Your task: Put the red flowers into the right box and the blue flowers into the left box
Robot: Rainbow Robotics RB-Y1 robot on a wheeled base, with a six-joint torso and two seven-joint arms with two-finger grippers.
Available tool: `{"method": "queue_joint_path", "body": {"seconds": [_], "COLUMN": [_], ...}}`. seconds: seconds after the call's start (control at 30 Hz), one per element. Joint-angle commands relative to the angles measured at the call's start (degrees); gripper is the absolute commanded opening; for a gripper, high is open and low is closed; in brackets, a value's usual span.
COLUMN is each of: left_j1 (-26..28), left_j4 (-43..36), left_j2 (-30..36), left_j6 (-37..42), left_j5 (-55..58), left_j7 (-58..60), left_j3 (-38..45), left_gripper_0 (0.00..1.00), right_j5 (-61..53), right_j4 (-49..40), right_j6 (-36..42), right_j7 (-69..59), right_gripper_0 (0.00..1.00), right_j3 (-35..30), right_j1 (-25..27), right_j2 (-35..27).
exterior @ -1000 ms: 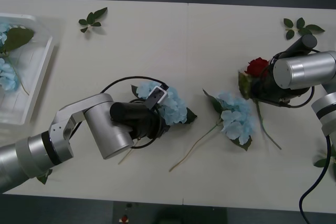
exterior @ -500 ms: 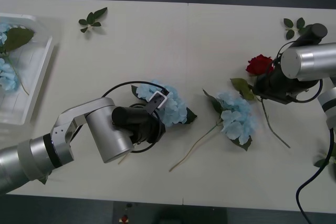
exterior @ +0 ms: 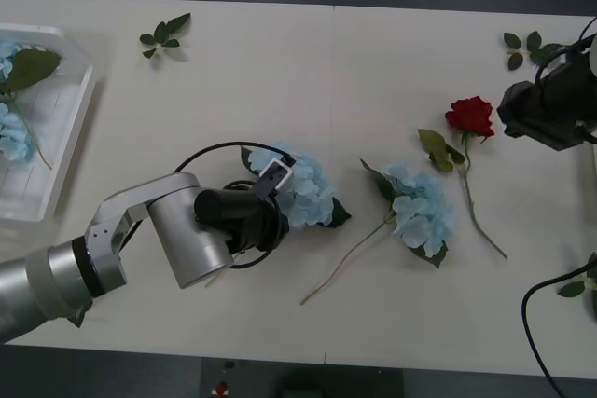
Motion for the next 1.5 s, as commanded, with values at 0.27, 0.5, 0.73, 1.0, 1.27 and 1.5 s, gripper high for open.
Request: {"method": "queue_joint_path", "body": {"seconds": [0.27, 0.5, 0.73, 1.0, 1.27, 1.5], "left_j1": [0.3, 9.6, 14.6, 16.3, 16.3, 16.3], "left_j4": [-17.6, -19.4, -10.5, 3.4, 12.8, 11.9], "left_j2": [13.7, 19.0, 21.5, 21.6, 21.7, 22.9], "left_j6": [19.7, 29.8, 30.0, 25.2, 16.7, 15.4], "left_j5": [4.4, 5.0, 5.3, 4.7, 4.6, 7.3], "left_j7": [3.4, 2.3, 0.8, -1.3, -2.4, -3.1], "left_j3": [20.7, 43.4, 57.0, 64.8, 64.7, 64.7], "left_gripper_0": [0.0, 0.0, 0.0, 0.0, 0.47, 0.81], "right_j5": [-0.7, -1.1, -0.9, -1.2, -0.9, -0.4], "right_j4": [-1.8, -1.8, -1.8, 3.5, 8.6, 12.0], "right_j6": [1.5, 1.5, 1.2, -3.7, -11.5, -16.6], "right_j7": [4.7, 5.5, 6.3, 8.6, 10.4, 11.2], "right_gripper_0": [1.0, 1.0, 1.0, 1.0, 1.0, 1.0], "right_j3": [-1.3, -1.3, -0.6, 1.2, 6.4, 10.4], "right_j1": [-0.9, -0.9, -0.5, -0.4, -0.4, -0.4], "right_j2": [-2.8, -2.8, -2.7, -2.0, -2.0, -1.9]}}
